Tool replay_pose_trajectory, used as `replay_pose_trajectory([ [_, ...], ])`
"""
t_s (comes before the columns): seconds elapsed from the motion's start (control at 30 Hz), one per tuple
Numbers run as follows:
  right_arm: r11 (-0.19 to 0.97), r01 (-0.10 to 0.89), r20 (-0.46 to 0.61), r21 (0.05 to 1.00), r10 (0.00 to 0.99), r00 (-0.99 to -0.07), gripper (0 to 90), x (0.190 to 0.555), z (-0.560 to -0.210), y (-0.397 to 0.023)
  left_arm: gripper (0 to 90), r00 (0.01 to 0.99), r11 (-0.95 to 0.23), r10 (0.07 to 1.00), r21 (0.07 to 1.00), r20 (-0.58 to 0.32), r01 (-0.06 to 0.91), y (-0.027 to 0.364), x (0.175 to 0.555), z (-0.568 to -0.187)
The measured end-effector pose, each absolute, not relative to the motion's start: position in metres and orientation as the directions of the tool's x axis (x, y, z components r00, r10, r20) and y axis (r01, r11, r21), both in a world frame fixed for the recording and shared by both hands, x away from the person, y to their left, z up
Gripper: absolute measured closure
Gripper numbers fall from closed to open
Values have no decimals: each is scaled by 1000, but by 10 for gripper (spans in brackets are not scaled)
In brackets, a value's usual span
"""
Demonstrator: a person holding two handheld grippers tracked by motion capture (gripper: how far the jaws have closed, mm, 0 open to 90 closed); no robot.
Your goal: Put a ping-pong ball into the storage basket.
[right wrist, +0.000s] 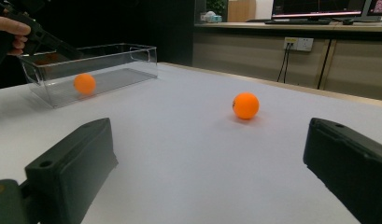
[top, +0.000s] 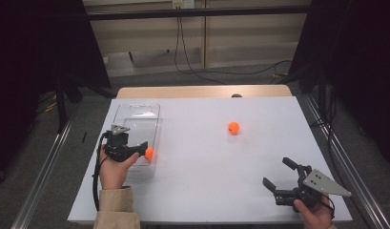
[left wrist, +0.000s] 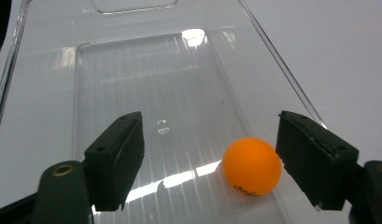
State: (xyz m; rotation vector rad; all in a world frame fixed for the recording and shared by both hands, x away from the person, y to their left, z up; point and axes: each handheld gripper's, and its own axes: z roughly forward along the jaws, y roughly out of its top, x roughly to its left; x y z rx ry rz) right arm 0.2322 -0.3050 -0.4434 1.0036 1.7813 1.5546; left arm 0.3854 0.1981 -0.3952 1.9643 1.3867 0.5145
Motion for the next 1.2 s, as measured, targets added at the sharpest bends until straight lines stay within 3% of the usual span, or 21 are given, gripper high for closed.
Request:
replay_pose_trajectory([
  [1.2, 46, 171, 60, 984, 825, -562, 15, 232, -443, -305, 154, 423, -250, 903, 716, -71, 652, 184, 382, -385],
])
